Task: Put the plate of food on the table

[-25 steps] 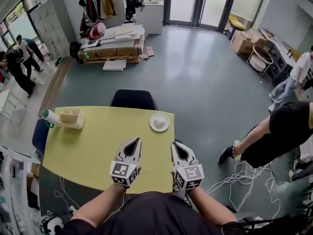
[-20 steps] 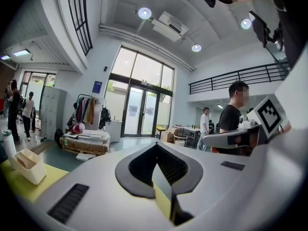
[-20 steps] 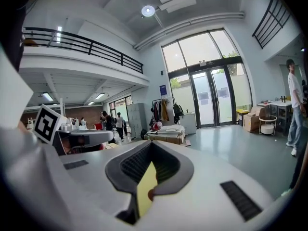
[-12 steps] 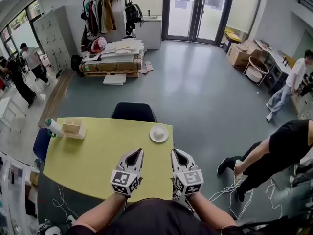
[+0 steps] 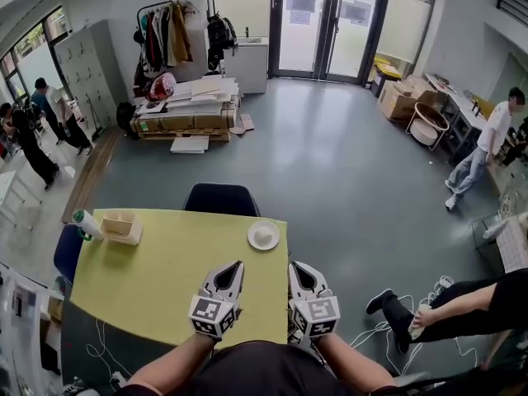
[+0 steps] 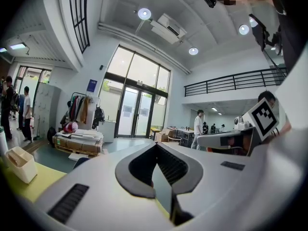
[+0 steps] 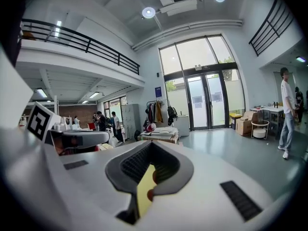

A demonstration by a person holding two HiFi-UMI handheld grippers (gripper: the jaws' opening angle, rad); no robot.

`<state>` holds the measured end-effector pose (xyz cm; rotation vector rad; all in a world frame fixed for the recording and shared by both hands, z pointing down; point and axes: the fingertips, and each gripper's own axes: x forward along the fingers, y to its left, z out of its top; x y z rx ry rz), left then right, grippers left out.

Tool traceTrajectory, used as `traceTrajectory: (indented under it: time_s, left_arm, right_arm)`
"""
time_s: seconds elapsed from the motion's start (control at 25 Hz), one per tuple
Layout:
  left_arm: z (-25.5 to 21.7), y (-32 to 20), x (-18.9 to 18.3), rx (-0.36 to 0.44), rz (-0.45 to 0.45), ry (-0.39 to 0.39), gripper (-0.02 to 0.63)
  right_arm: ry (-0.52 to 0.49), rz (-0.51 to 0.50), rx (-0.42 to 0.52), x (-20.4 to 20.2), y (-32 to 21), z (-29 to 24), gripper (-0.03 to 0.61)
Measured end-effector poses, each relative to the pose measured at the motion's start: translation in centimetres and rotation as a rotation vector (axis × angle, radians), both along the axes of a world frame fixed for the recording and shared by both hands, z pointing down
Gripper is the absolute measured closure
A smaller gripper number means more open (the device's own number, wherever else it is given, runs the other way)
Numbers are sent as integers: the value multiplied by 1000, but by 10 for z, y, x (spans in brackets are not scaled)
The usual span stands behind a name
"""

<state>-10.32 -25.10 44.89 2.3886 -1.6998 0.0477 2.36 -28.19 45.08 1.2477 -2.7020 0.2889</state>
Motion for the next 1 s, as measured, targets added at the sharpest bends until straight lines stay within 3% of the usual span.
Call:
traceTrajectory:
  time_s: [0.72, 1.0]
  left_arm:
    - [11, 1, 26, 7, 87, 24, 604]
    - [4, -14, 30, 30, 90, 7, 604]
  right_arm:
    - [18, 23, -19, 14, 2, 14, 566]
    - [34, 38, 32, 20, -13, 5, 568]
